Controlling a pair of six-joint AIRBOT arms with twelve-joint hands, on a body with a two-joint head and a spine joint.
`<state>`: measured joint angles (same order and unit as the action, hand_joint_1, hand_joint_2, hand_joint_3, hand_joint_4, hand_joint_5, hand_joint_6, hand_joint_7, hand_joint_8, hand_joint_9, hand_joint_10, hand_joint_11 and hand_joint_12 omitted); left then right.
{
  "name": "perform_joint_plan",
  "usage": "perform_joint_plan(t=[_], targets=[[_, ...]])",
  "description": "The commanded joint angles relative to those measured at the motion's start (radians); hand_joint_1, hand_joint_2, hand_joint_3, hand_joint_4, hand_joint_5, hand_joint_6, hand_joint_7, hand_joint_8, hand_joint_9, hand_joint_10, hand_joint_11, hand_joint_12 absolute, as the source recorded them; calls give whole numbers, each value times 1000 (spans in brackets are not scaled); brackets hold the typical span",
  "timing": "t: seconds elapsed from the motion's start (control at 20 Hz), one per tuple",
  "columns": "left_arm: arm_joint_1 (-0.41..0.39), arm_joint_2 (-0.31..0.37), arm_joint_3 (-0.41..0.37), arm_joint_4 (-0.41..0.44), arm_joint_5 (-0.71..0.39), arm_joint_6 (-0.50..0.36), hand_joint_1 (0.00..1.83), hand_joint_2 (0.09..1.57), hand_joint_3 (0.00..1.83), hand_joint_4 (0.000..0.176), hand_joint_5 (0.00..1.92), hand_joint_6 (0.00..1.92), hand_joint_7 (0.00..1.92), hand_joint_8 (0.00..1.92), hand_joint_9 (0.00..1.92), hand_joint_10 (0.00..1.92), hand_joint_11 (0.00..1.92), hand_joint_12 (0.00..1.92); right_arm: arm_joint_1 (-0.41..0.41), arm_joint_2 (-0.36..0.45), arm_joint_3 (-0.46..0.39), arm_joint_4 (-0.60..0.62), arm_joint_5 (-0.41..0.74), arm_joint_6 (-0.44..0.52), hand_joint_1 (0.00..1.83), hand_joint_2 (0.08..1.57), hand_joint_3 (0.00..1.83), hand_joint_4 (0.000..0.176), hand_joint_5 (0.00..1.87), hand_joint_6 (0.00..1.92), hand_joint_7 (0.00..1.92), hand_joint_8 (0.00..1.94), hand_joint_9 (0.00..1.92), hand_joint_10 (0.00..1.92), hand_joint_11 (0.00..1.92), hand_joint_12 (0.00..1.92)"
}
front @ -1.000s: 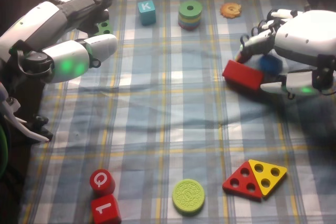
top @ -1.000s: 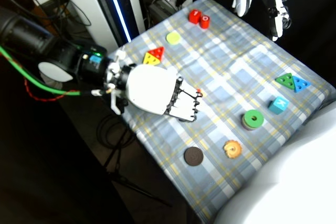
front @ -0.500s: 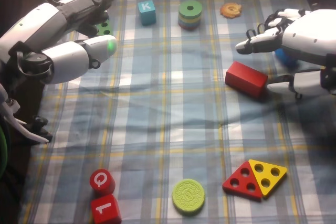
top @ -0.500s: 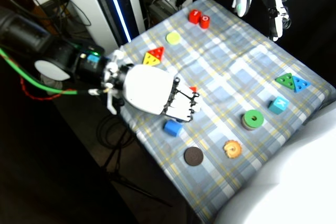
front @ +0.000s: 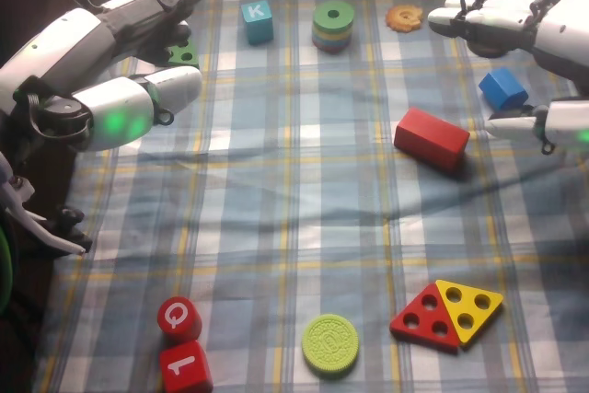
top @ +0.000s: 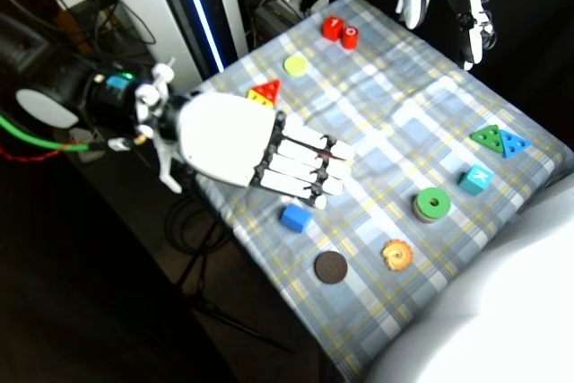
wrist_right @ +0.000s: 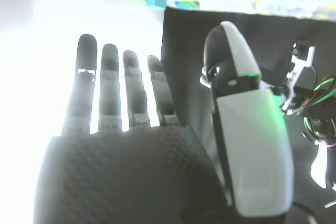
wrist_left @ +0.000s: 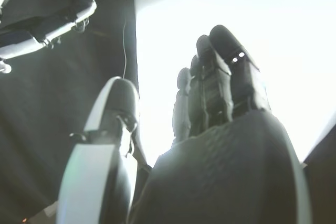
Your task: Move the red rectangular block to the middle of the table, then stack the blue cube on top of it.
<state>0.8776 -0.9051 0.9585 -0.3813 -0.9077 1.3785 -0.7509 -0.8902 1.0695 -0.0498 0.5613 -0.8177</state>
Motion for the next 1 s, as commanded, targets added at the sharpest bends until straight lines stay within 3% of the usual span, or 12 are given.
perform_joint_plan(t=[0.0, 0.05, 0.1, 0.3, 0.4, 0.45, 0.5, 0.6, 0.65, 0.75, 0.8, 0.95], targets=[[-4, 10, -2, 14, -129, -12, 798, 1379, 0, 0, 237, 0, 233, 1, 266, 218, 0, 1140, 2, 10, -2, 22, 131, -3, 758, 1218, 0, 24, 59, 1, 69, 2, 47, 220, 0, 633], [-3, 12, -3, 13, -130, -13, 795, 1377, 0, 0, 233, 0, 235, 3, 265, 216, 0, 1127, -6, 17, -4, 28, 132, -3, 739, 1219, 0, 25, 30, 1, 76, 2, 50, 190, 0, 549], [-3, 14, -3, 13, -130, -14, 783, 1378, 0, 0, 230, 0, 232, 1, 275, 213, 0, 1153, -19, 31, -7, 43, 132, -4, 718, 1209, 0, 5, 41, 4, 94, 4, 78, 171, 0, 665], [1, 19, -5, 9, -135, -14, 850, 1372, 0, 0, 247, 2, 250, 2, 296, 186, 0, 1214, -50, 45, -9, 125, 128, -73, 751, 1168, 0, 18, 51, 11, 89, 5, 74, 126, 0, 731], [0, 19, -6, 8, -136, -14, 903, 1363, 0, 0, 259, 3, 268, 3, 304, 163, 0, 1239, -64, 42, -1, 151, 121, -91, 753, 1157, 1, 30, 57, 2, 73, 2, 61, 89, 0, 385], [0, 19, -6, 7, -137, -14, 919, 1360, 0, 0, 267, 6, 284, 8, 319, 163, 0, 1243, -68, 34, 8, 161, 114, -95, 733, 1161, 0, 26, 56, 1, 71, 0, 82, 77, 0, 421], [1, 19, -6, 6, -137, -14, 917, 1360, 0, 0, 270, 5, 288, 6, 325, 155, 0, 1229, -68, 22, 24, 175, 94, -105, 695, 1167, 0, 38, 59, 1, 78, 1, 97, 67, 0, 584], [1, 18, -6, 4, -138, -14, 889, 1363, 1, 0, 269, 3, 283, 2, 330, 142, 0, 1226, -68, -2, 51, 190, 66, -110, 725, 1185, 1, 33, 86, 6, 89, 1, 129, 60, 0, 784], [2, 18, -6, 3, -139, -14, 887, 1366, 2, 0, 262, 0, 278, 0, 318, 135, 0, 1225, -68, -19, 70, 202, 45, -113, 751, 1185, 0, 37, 109, 10, 96, 2, 181, 79, 0, 1029], [3, 18, -6, 3, -139, -15, 876, 1370, 2, 0, 260, 1, 281, 3, 325, 130, 0, 1269, -68, -40, 94, 208, 20, -114, 716, 1180, 0, 66, 118, 7, 111, 3, 261, 127, 0, 1323], [4, 18, -6, 3, -139, -15, 862, 1375, 3, 0, 256, 2, 289, 5, 331, 132, 0, 1315, -67, -48, 102, 208, 10, -117, 622, 1196, 2, 42, 110, 3, 128, 6, 265, 141, 0, 1284], [5, 18, -6, 3, -139, -15, 880, 1363, 0, 0, 259, 3, 287, 8, 323, 128, 0, 1322, -50, -74, 129, 218, -22, -134, 677, 1227, 1, 27, 157, 11, 198, 5, 173, 284, 0, 863]])
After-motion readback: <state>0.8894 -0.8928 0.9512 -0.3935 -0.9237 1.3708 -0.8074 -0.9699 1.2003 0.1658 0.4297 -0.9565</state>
